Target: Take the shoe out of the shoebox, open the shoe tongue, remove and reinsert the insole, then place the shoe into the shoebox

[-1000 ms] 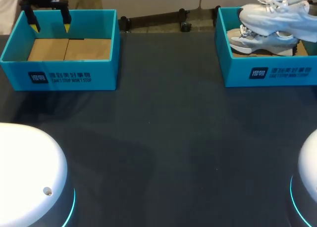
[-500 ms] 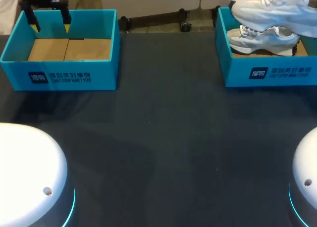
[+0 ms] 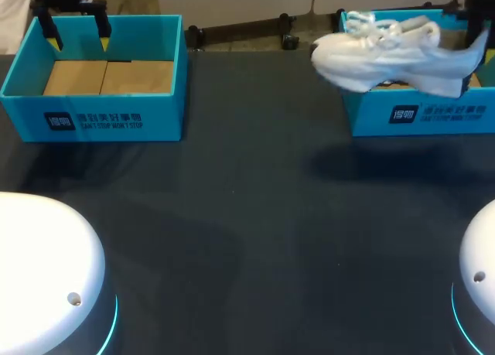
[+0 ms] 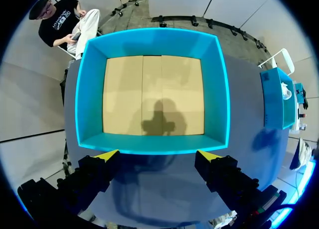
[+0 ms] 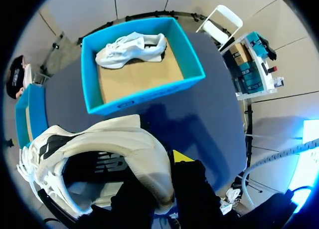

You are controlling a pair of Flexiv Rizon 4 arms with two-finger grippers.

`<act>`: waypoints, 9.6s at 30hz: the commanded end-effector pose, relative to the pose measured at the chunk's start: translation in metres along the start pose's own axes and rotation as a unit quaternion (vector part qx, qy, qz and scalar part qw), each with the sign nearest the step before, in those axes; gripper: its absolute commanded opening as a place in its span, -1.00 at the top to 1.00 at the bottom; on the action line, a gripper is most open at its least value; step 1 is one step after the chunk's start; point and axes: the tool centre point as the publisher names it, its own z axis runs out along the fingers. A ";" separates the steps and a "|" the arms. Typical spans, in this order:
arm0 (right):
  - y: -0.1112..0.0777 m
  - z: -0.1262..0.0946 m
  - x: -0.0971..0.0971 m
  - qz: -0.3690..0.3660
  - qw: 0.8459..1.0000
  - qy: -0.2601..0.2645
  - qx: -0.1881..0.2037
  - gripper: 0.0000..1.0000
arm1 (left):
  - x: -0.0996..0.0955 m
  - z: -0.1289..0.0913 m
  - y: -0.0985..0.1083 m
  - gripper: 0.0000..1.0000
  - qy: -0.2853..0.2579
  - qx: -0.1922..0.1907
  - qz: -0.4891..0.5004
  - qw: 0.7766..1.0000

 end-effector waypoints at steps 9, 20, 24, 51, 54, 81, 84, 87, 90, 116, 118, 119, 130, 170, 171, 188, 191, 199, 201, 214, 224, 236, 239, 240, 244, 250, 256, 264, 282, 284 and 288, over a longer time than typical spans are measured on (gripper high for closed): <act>-0.097 -0.004 0.041 0.001 0.997 -0.005 -0.079 1.00 | 0.000 0.000 0.000 -1.00 0.000 0.000 0.000 1.000; -0.112 -0.001 0.066 -0.016 0.999 0.007 -0.052 1.00 | 0.000 0.000 0.000 -1.00 0.000 0.000 0.000 1.000; -0.112 -0.001 0.066 -0.016 0.999 0.007 -0.052 1.00 | 0.000 0.000 0.000 -1.00 0.000 0.000 0.000 1.000; -0.210 0.056 0.132 -0.029 0.999 0.000 -0.040 1.00 | 0.000 0.000 0.000 -1.00 0.000 0.000 0.000 1.000; -0.211 0.067 0.137 -0.030 0.999 0.003 -0.033 1.00 | 0.000 0.000 0.000 -1.00 0.000 0.000 0.000 1.000; -0.226 0.146 0.160 -0.031 0.999 0.012 0.000 1.00 | 0.000 0.000 0.000 -1.00 0.000 0.000 0.000 1.000; -0.225 0.152 0.160 -0.029 1.000 -0.004 0.010 1.00 | 0.000 0.000 0.000 -1.00 0.000 0.000 0.000 1.000; -0.226 0.157 0.160 -0.028 0.999 -0.010 0.014 1.00 | 0.000 0.000 0.000 -1.00 0.000 0.000 0.000 1.000; -0.226 0.162 0.161 -0.027 0.999 -0.018 0.020 1.00 | 0.000 0.000 0.000 -1.00 0.000 0.000 0.000 1.000; -0.238 0.175 0.179 -0.017 0.998 -0.064 0.016 1.00 | 0.000 0.000 0.000 -1.00 0.000 0.000 0.000 1.000; -0.241 0.175 0.180 -0.014 0.998 -0.065 0.017 1.00 | 0.000 0.000 0.000 -1.00 0.000 0.000 0.000 1.000; -0.243 0.176 0.181 -0.013 0.998 -0.066 0.017 1.00 | 0.000 0.000 0.000 -1.00 0.000 0.000 0.000 1.000; -0.254 0.174 0.188 -0.010 0.998 -0.067 0.008 1.00 | 0.000 0.000 0.000 -1.00 0.000 0.000 0.000 1.000; -0.271 0.172 0.206 0.040 0.995 -0.085 0.027 0.05 | 0.000 0.000 0.000 -1.00 0.000 0.000 0.000 1.000; -0.270 0.170 0.206 0.040 0.995 -0.085 0.028 0.02 | 0.000 0.000 0.000 -1.00 0.000 0.000 0.000 1.000; -0.270 0.147 0.191 0.049 0.996 -0.038 0.069 -1.00 | 0.000 0.000 0.000 -1.00 0.000 0.000 0.000 1.000; -0.268 0.137 0.185 0.041 0.996 -0.021 0.075 -1.00 | 0.000 0.000 0.000 -1.00 0.000 0.000 0.000 1.000; -0.257 0.108 0.165 0.009 0.997 0.030 0.067 -1.00 | 0.000 0.000 0.000 -1.00 0.000 0.000 0.000 1.000; -0.253 0.098 0.159 -0.005 0.998 0.040 0.055 -1.00 | 0.000 0.000 0.000 -1.00 0.000 0.000 0.000 1.000; -0.225 0.058 0.135 -0.155 0.978 0.140 -0.025 -1.00 | 0.000 0.000 0.000 -1.00 0.000 0.000 0.000 1.000; -0.215 0.054 0.127 -0.229 0.949 0.217 -0.010 -1.00 | 0.000 0.000 0.000 -1.00 0.000 0.000 0.000 1.000; -0.204 0.077 0.100 -0.364 0.841 0.381 -0.123 -1.00 | 0.000 0.000 0.000 -1.00 0.000 0.000 0.000 1.000; -0.199 0.084 0.088 -0.412 0.788 0.429 -0.158 -1.00 | 0.000 0.000 0.000 -1.00 0.000 0.000 0.000 1.000; -0.198 0.083 0.085 -0.440 0.757 0.451 -0.172 -1.00 | 0.000 0.000 0.000 -1.00 0.000 0.000 0.000 1.000; -0.187 0.081 0.080 -0.507 0.644 0.546 -0.174 -1.00 | 0.000 0.000 0.000 -1.00 0.000 0.000 0.000 1.000; -0.187 0.081 0.080 -0.507 0.644 0.546 -0.174 -1.00 | 0.000 0.000 0.000 -1.00 0.000 0.000 0.000 1.000; -0.186 0.084 0.082 -0.539 0.583 0.578 -0.188 -1.00 | 0.000 0.000 0.000 -1.00 0.000 0.000 0.000 1.000; -0.185 0.104 0.069 -0.621 0.411 0.613 -0.263 -1.00 | 0.000 0.000 0.000 -1.00 0.000 0.000 0.000 1.000; -0.203 0.117 0.058 -0.636 0.405 0.544 -0.369 -1.00 | 0.000 0.000 0.000 -1.00 0.000 0.000 0.000 1.000; -0.203 0.117 0.058 -0.636 0.405 0.544 -0.369 -1.00 | 0.000 0.000 0.000 -1.00 0.000 0.000 0.000 1.000; -0.203 0.117 0.058 -0.636 0.405 0.544 -0.369 -1.00 | 0.000 0.000 0.000 -1.00 0.000 0.000 0.000 1.000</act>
